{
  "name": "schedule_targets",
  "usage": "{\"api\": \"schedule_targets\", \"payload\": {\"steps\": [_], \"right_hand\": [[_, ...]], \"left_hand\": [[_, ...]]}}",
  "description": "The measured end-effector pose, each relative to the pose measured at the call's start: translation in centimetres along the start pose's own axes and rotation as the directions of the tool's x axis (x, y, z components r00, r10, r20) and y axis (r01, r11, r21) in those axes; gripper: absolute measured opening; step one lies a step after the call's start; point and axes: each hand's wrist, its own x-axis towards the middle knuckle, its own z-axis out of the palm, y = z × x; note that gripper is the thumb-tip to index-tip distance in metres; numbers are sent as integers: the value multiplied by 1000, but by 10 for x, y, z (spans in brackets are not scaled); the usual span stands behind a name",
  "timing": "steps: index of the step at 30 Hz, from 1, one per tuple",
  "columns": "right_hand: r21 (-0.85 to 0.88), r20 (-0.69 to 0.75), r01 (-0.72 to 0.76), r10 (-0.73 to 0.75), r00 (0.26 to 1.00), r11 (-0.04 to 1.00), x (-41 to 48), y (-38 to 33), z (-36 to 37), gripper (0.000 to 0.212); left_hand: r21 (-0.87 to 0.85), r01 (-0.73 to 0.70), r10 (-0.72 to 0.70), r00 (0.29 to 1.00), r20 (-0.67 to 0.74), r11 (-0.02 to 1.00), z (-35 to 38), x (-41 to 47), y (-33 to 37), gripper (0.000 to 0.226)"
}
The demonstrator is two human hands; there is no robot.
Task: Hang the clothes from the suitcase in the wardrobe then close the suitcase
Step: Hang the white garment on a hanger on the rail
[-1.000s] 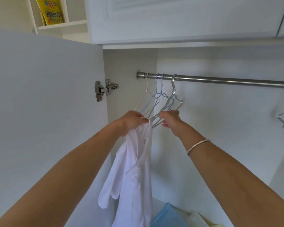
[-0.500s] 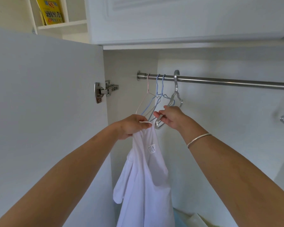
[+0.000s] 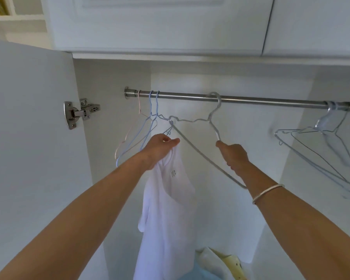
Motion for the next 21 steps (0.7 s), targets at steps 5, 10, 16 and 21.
{"api": "schedule_targets", "payload": {"steps": [5,10,16,21], "right_hand": [[-154,132,113,-93,987,982,-8,33,-39,52],[-99,214,179,-155,964,979,-21,50,-57,52],[21,216,271,-269,939,962,-34,32,-43,42],[-60,36,260,-258,965,964,-25,26,-35,38]], "left_hand": [[-12,-139,139,990,-20,990,31,5,5,37],[95,-122,109,985,131,988,59,1,4,39],[183,-126,73,959,273,975,85,-11,5,37],[86,-59,29,951,308,995,80,-15,5,29]]}}
